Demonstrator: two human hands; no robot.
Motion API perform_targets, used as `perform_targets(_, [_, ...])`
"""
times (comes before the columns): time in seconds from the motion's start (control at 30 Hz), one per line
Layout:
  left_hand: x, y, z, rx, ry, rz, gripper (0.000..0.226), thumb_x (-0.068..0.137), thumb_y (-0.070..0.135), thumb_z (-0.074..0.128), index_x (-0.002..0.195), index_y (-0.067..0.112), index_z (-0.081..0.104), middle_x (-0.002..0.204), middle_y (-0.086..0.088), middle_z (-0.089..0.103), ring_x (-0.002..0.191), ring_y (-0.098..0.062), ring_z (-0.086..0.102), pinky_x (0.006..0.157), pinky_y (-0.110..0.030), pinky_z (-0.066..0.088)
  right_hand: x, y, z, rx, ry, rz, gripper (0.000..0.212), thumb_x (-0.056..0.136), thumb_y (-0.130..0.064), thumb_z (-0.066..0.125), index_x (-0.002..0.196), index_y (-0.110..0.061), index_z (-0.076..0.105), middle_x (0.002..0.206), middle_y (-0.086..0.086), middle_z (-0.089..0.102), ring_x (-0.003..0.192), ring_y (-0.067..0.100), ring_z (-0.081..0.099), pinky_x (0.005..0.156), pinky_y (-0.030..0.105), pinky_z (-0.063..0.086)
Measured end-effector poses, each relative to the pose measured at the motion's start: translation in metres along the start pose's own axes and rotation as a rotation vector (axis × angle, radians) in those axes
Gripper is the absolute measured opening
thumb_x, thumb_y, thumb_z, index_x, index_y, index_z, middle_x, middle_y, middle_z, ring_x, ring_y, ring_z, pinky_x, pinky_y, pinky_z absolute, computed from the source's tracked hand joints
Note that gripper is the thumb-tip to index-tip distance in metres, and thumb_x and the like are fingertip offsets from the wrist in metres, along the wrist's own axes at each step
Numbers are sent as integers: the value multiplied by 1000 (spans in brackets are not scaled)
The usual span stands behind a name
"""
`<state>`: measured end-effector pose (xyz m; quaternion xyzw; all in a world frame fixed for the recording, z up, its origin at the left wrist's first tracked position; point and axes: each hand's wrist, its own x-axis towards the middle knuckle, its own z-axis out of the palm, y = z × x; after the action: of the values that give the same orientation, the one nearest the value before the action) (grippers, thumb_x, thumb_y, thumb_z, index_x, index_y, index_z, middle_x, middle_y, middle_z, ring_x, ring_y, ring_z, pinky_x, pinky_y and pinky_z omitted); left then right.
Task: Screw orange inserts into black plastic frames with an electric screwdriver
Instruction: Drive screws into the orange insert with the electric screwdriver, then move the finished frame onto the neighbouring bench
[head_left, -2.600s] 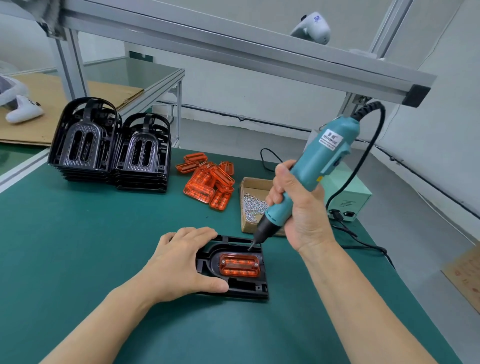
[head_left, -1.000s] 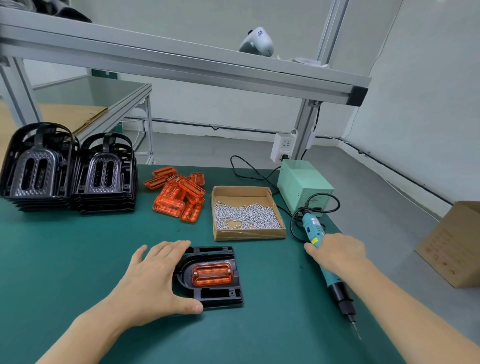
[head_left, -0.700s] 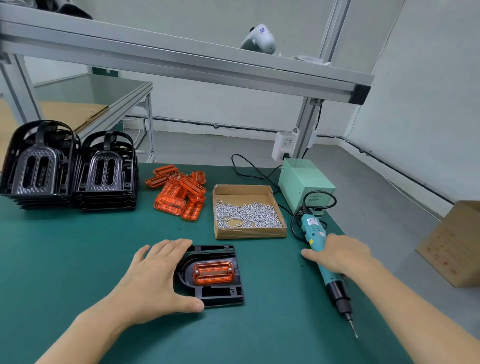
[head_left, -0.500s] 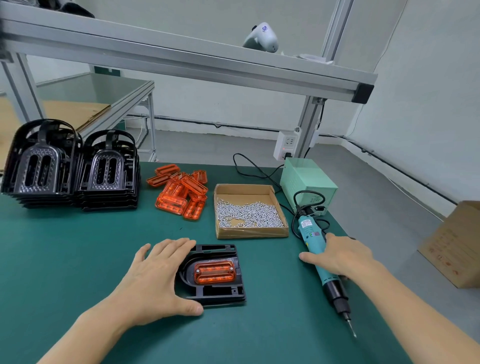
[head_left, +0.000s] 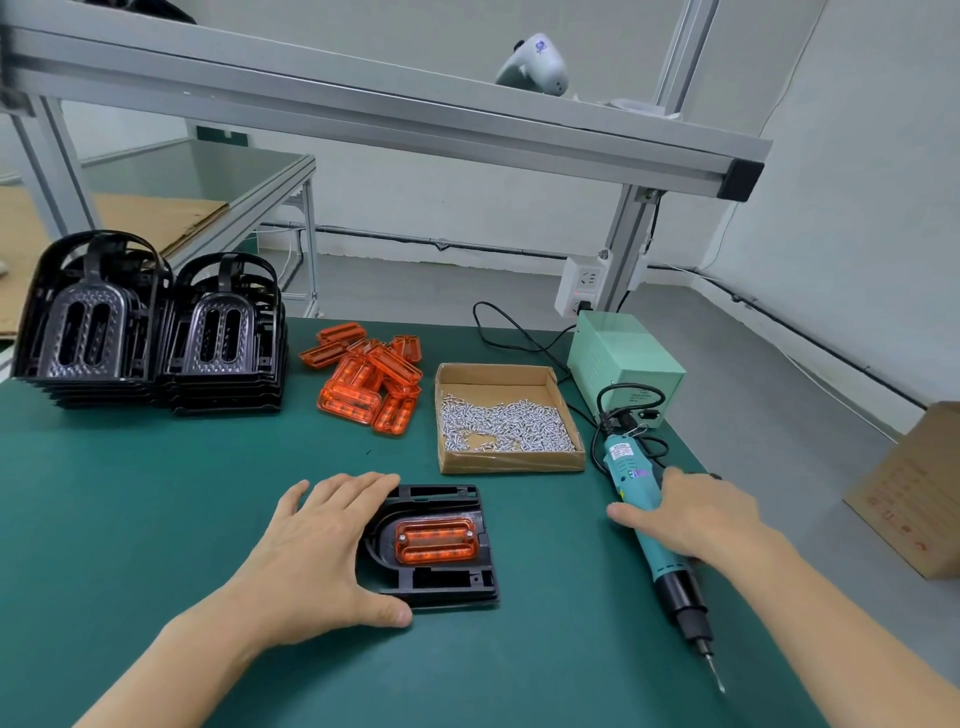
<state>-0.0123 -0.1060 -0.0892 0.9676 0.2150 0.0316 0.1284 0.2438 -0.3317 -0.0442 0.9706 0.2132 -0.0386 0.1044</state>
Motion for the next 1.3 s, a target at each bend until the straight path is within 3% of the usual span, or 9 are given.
perform_targets(0.1, [0,1,0,3,0,5,122,47,87,47,148,40,-3,154,21,8,142,-6,3,118,-34,-5,-8,-12,-21,-16,279,-38,65,84,-76,39,113,-18,51,103,-2,61,91,22,59,63,29,39])
perform_targets(0.17, [0,1,0,-2,0,9,122,48,86,48,149,39,-2,154,20,9,142,-6,4,117,-35,-5,-15,-29,-31,119,410,-238,58,90,-67,39,123,-21,52,113,-1,60,102,21,59,70,32,44])
perform_targets(0.23, [0,0,0,-8,12,11,123,48,86,49,149,38,-1,155,19,10,142,-7,4,117,-36,-5,-24,-53,-35,285,335,-559,54,96,-58,38,136,-24,47,130,-3,56,118,17,52,92,34,45])
perform_targets(0.3, [-1,0,0,-5,26,12,124,48,86,49,149,37,-1,155,20,10,143,-6,3,117,-37,-7,-30,-80,-32,339,174,-834,51,100,-48,37,146,-26,37,147,-7,43,133,10,39,109,31,33])
perform_targets(0.43, [-7,1,1,-2,58,-1,122,51,86,49,149,37,-6,156,20,0,143,-3,-5,116,-40,-12,-31,-127,-12,333,52,-1043,48,104,-34,39,150,-22,33,154,-4,36,141,11,29,114,30,25])
perform_targets(0.67, [-29,-9,6,-53,171,-63,118,49,89,39,147,41,-3,148,32,-11,140,2,-13,114,-34,-16,-26,-152,9,364,86,-1037,47,103,-29,42,149,-21,33,152,-3,40,138,15,34,112,34,29])
perform_targets(0.97, [-39,-18,11,-170,285,-186,113,60,74,62,149,38,2,155,23,0,143,-3,-1,115,-33,-9,-32,-162,9,489,169,-956,40,101,-32,48,139,-21,50,130,-4,58,121,15,48,100,29,36])
perform_targets(1.17, [-49,-25,2,-477,518,-433,104,65,36,84,147,26,21,149,7,30,137,-14,25,113,-34,17,-37,-177,5,807,139,-812,39,96,-33,57,132,-19,57,124,-7,59,113,6,51,93,18,35])
perform_targets(1.3, [-53,-32,2,-797,584,-565,67,79,28,74,132,36,35,129,8,48,112,-17,47,89,-33,38,-44,-200,2,930,137,-760,39,96,-30,58,132,-16,57,124,-8,57,112,3,49,93,14,32])
